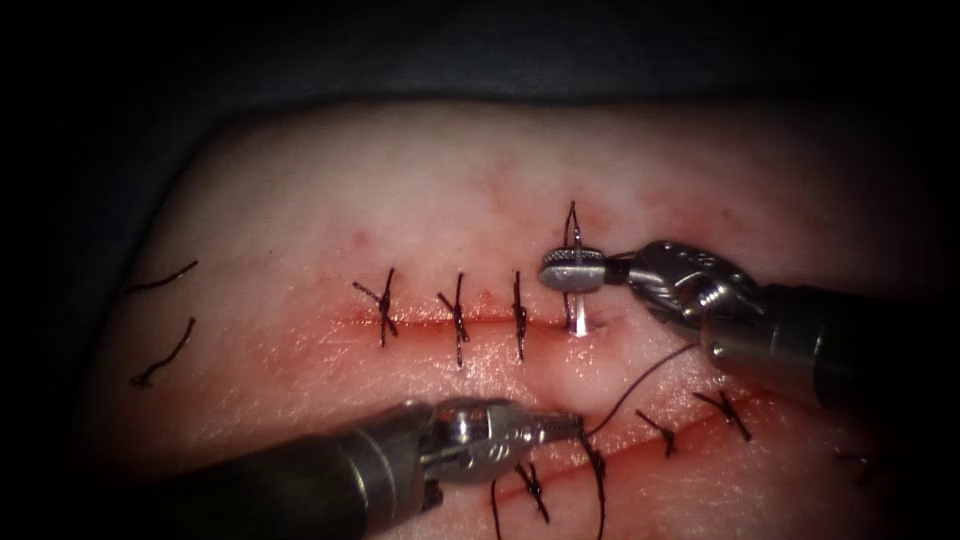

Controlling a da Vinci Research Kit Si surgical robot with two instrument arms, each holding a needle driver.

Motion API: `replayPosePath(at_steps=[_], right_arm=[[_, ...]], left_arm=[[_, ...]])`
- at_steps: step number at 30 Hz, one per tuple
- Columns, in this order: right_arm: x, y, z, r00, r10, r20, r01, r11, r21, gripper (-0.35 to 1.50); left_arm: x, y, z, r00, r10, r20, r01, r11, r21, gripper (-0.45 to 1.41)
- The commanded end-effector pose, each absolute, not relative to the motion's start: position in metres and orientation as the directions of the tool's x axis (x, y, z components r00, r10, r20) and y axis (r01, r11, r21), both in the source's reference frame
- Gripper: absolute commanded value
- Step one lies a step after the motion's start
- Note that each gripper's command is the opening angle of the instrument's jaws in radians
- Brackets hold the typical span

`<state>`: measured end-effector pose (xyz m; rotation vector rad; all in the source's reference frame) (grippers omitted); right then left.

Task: Wound Closure
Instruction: Throw suture into skin beneath wound with right hand

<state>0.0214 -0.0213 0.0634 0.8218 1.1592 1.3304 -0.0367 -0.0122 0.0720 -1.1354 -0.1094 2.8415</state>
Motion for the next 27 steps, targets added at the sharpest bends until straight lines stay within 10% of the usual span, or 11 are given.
replayPosePath(at_steps=[1, 27], right_arm=[[0.0225, -0.0211, 0.0632, -0.122, 0.979, -0.162, -0.307, 0.118, 0.944, -0.35], [0.0236, -0.0258, 0.0617, -0.107, 0.993, 0.038, -0.256, -0.065, 0.965, -0.35]], left_arm=[[-0.0374, -0.0117, 0.0723, -0.721, 0.099, -0.686, -0.048, -0.995, -0.093, -0.38], [-0.0371, -0.0113, 0.0720, -0.723, 0.101, -0.683, -0.050, -0.994, -0.094, -0.40]])
